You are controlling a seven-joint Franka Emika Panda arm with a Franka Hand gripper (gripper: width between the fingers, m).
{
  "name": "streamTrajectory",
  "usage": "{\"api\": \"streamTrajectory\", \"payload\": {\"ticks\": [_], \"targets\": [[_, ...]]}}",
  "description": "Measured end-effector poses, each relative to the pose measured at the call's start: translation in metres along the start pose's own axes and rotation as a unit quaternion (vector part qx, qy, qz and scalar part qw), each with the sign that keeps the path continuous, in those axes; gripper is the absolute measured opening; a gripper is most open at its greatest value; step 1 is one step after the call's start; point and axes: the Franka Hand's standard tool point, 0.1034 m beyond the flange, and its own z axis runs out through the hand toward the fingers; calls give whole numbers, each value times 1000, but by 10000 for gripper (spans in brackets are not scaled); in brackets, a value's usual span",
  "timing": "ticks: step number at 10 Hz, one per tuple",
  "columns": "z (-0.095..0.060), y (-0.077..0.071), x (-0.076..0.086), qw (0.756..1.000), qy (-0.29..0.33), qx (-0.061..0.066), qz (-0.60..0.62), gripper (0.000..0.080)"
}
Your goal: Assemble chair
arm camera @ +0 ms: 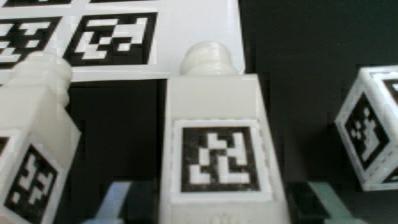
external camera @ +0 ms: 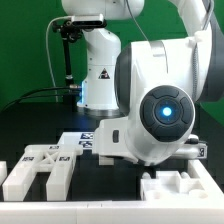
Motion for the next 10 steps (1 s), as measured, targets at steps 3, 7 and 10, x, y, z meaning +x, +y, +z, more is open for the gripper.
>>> {"api": "streamTrajectory", "payload": {"ticks": [3, 7, 10], "targets": [[-4, 0, -1, 1000, -1, 0, -9, 285], [-84, -2, -36, 996, 69, 2, -57, 285], [-88, -6, -21, 986, 154, 5, -58, 286]]}}
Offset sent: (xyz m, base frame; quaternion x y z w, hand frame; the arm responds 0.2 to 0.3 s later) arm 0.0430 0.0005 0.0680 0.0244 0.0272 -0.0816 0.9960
